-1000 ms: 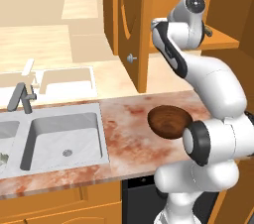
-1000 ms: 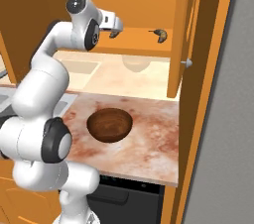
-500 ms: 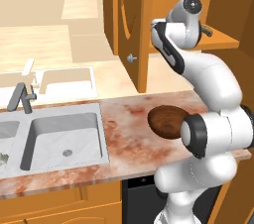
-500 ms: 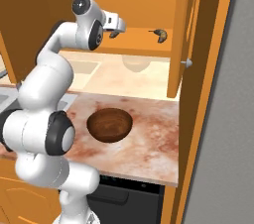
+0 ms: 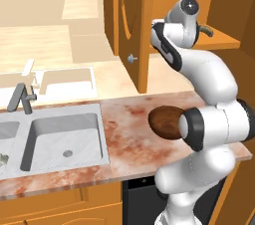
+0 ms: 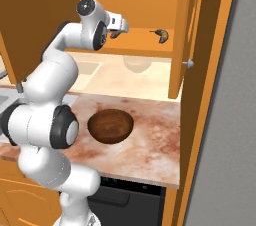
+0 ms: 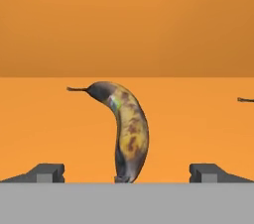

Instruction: Pick the bananas from the cabinet and place them in one bowl. Pick the garlic from the sink and place it in the other bowl.

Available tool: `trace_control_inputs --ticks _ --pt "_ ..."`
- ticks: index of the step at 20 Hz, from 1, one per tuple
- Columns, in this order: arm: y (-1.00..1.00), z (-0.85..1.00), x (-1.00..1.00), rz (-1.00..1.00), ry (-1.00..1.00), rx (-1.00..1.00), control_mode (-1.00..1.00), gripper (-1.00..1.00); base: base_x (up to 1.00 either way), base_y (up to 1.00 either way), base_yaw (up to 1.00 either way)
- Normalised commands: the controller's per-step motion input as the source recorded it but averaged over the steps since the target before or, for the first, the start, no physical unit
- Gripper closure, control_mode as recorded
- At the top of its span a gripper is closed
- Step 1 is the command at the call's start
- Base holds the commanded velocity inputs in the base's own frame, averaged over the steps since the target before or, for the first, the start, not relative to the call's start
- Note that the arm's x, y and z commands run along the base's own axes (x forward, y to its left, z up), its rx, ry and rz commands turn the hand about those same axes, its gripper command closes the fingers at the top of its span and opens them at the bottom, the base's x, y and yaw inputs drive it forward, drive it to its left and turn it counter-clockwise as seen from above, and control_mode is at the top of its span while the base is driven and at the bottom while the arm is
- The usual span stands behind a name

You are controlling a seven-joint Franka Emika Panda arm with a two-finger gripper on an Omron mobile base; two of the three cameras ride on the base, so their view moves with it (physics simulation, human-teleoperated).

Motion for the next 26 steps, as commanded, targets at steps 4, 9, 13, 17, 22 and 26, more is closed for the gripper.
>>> trace_control_inputs --ticks 4,9,13,17,22,26 --pt "0.0 0.0 0.22 0.0 0.01 0.0 -1.0 -1.0 0.0 0.0 0.0" --pt "0.0 0.0 0.22 0.0 0.01 0.0 -1.0 -1.0 0.0 0.0 0.0" --pt "0.0 0.0 0.17 0.0 0.01 0.0 -1.0 -1.0 0.0 0.0 0.0" --pt "0.0 0.0 0.15 0.0 0.01 0.0 -1.0 -1.0 0.0 0.0 0.0" --pt "0.0 -0.02 0.13 0.0 0.02 0.0 -1.0 -1.0 0.0 0.0 0.0" --pt "0.0 -0.05 0.11 0.0 0.02 0.0 -1.0 -1.0 0.0 0.0 0.0"
